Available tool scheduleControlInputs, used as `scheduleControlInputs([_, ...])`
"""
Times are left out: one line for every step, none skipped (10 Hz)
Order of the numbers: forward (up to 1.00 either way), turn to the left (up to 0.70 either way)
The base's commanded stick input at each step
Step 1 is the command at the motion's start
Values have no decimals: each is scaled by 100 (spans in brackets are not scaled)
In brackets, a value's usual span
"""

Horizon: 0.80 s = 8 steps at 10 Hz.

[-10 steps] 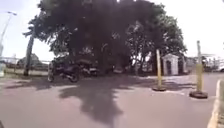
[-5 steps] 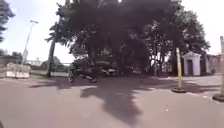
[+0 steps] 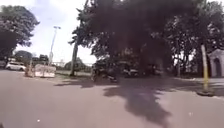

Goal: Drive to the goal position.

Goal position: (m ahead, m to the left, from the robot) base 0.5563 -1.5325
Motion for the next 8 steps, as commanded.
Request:
scheduleControlInputs([0, 45])
scheduleControlInputs([0, 45])
scheduleControlInputs([0, 45])
scheduleControlInputs([0, 45])
scheduleControlInputs([0, 45])
scheduleControlInputs([0, 45])
scheduleControlInputs([0, 45])
scheduleControlInputs([0, 45])
